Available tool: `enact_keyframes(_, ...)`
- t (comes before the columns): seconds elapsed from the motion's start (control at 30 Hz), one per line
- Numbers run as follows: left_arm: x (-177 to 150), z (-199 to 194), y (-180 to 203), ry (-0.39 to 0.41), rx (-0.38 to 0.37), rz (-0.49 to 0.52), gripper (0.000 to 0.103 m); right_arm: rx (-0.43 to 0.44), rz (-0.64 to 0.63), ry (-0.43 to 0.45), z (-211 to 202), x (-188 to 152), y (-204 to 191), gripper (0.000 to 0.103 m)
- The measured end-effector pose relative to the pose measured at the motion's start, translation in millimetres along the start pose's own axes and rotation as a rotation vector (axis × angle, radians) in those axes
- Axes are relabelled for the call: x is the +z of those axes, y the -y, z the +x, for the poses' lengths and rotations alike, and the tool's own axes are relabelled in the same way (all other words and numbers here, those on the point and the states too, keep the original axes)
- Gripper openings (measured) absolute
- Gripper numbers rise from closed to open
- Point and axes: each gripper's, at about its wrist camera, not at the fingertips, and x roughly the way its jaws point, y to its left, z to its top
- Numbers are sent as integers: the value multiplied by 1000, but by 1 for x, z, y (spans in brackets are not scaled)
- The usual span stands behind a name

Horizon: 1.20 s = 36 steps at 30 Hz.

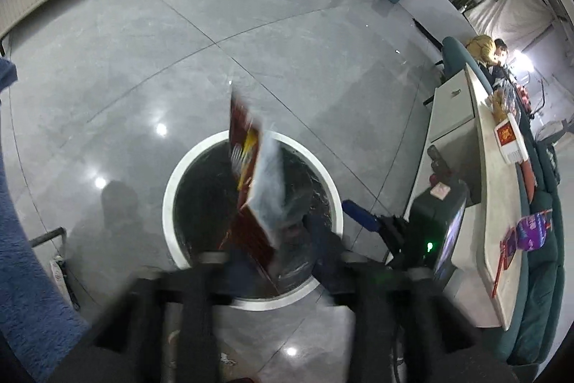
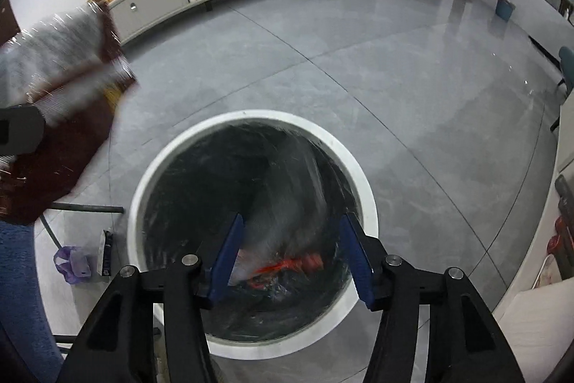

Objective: Collect trash
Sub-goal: 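Carry both held items over the trash bin and open both tools to drop them, then move both open tools back to the trash pile on the rug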

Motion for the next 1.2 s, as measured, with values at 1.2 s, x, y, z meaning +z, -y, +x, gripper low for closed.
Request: enact_keyframes(1.2, -191, -358, 11, 723, 378, -30, 67, 177, -120, 518, -324, -17, -113, 62)
